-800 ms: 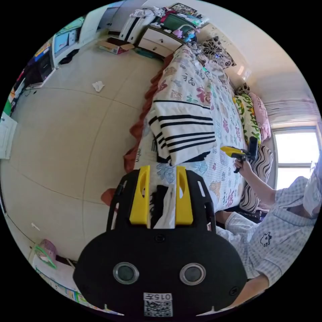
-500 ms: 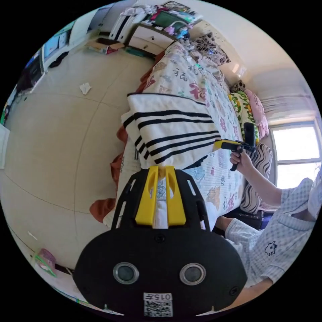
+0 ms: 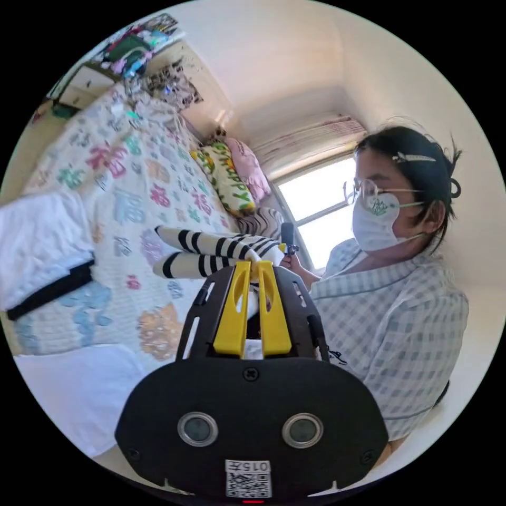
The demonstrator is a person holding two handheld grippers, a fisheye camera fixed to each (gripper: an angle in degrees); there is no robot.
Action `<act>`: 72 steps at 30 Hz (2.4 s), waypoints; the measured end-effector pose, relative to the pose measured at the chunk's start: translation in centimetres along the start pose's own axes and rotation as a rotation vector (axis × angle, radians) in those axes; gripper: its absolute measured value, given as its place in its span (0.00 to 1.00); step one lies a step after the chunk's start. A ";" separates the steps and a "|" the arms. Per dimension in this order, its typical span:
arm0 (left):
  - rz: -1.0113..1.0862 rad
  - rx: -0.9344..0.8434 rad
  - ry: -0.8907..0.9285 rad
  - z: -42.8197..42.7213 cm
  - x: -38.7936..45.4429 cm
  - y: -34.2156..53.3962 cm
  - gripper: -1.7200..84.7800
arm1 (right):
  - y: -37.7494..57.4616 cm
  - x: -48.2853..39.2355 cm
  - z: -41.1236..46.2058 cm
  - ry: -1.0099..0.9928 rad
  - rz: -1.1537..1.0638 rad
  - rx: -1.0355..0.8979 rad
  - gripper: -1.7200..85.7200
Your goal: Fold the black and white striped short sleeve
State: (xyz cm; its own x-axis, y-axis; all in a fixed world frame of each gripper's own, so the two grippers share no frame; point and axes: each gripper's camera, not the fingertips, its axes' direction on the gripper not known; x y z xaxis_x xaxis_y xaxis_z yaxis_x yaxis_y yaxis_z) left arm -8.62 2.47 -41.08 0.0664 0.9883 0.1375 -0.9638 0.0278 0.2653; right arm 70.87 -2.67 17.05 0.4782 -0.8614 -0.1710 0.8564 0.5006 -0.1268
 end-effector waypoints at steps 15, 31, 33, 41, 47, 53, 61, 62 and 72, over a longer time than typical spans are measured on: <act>-0.349 -0.278 -0.198 39.2 -11.4 2.4 0.12 | 29.6 10.9 -27.8 0.381 0.767 0.414 0.06; -0.312 0.075 -0.043 58.6 -14.3 -2.4 0.03 | 28.6 17.5 -39.4 0.082 0.502 0.465 0.04; -0.267 0.094 -0.011 60.1 -13.9 -4.1 0.04 | 29.1 17.6 -43.0 0.116 0.513 0.579 0.03; -0.374 -0.159 -0.365 63.9 -15.6 2.2 0.15 | 32.4 20.3 -45.5 0.117 0.642 0.440 0.06; -0.443 -0.203 -0.391 68.8 -18.0 5.9 0.16 | 32.5 21.7 -44.2 0.013 0.675 0.441 0.11; -0.289 -0.418 -0.446 70.8 -17.3 6.4 0.04 | 28.6 19.9 -42.5 -0.019 0.569 0.331 0.03; -0.177 -0.395 -0.510 63.0 -12.9 6.5 0.02 | 27.5 15.8 -47.2 -0.023 0.467 0.424 0.02; -0.178 -0.397 -0.540 62.2 -12.8 6.7 0.02 | 27.7 15.6 -47.7 -0.020 0.470 0.435 0.02; -0.369 -0.247 -0.702 56.5 -15.3 11.6 0.12 | 24.7 17.4 -39.9 0.209 0.592 0.026 0.16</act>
State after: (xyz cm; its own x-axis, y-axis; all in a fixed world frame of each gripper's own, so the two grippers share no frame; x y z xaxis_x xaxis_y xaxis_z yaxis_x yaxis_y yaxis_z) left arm -6.21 -20.83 13.84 0.4559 0.5878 0.6683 -0.8722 0.4446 0.2039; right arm 92.57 -1.92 -28.00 0.8267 -0.4028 -0.3927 0.4639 0.8831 0.0707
